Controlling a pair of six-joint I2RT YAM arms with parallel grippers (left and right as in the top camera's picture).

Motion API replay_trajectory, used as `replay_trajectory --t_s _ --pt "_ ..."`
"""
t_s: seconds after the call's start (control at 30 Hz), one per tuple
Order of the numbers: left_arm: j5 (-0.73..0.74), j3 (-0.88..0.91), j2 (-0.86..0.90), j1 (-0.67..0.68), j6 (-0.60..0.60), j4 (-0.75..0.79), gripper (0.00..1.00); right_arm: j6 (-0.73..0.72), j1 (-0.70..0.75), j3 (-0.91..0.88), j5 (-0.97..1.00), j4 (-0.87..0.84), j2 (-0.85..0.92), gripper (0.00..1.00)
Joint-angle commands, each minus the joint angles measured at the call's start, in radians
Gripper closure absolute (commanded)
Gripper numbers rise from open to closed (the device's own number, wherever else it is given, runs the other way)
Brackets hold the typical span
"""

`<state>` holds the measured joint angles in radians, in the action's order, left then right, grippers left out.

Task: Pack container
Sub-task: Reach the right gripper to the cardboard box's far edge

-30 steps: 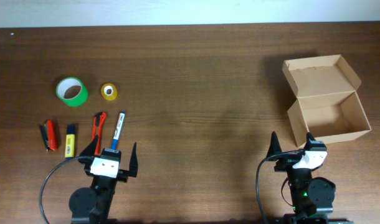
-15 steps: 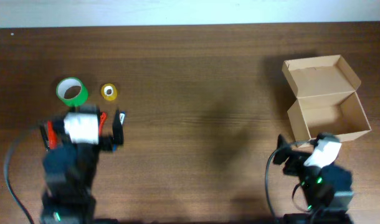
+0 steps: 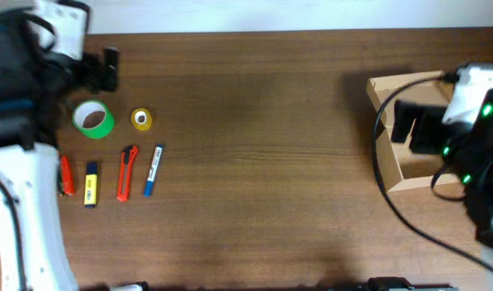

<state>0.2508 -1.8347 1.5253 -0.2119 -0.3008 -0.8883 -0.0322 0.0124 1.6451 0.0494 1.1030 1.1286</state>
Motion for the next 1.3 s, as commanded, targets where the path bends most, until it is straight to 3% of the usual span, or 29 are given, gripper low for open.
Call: replay_trajectory --t_s 0.0,0.1,0.2,0.47,0.73,0.9,1.27 --pt "0.231 -0.1 0.075 -0.1 -0.034 -0.033 0.0 0.04 0.002 0.113 0.012 0.034 0.068 0.01" --pt "0.232 -0.1 0.086 -0.149 -0.034 -0.03 0.0 0.047 0.018 0.145 0.001 0.1 0.132 0.11" --pt "0.232 -0.1 0.087 -0.176 -0.034 -0.04 0.0 0.04 0.072 0.147 -0.067 0.197 0.222 0.15" --pt "0.144 -0.1 0.097 -0.188 -0.035 -0.106 0.01 0.063 0.215 0.147 -0.19 0.315 0.549 0.16" --pt "0.144 -0.098 0.114 -0.188 -0.072 -0.127 0.0 0.116 0.225 0.147 -0.19 0.303 0.77 0.22" --pt "0.141 -0.098 0.145 -0.188 -0.073 -0.149 0.0 0.211 0.225 0.146 -0.167 0.29 0.827 0.35" --pt "0.115 -0.098 0.257 -0.188 -0.076 -0.183 0.0 0.283 0.218 0.132 -0.037 0.284 0.826 0.36"
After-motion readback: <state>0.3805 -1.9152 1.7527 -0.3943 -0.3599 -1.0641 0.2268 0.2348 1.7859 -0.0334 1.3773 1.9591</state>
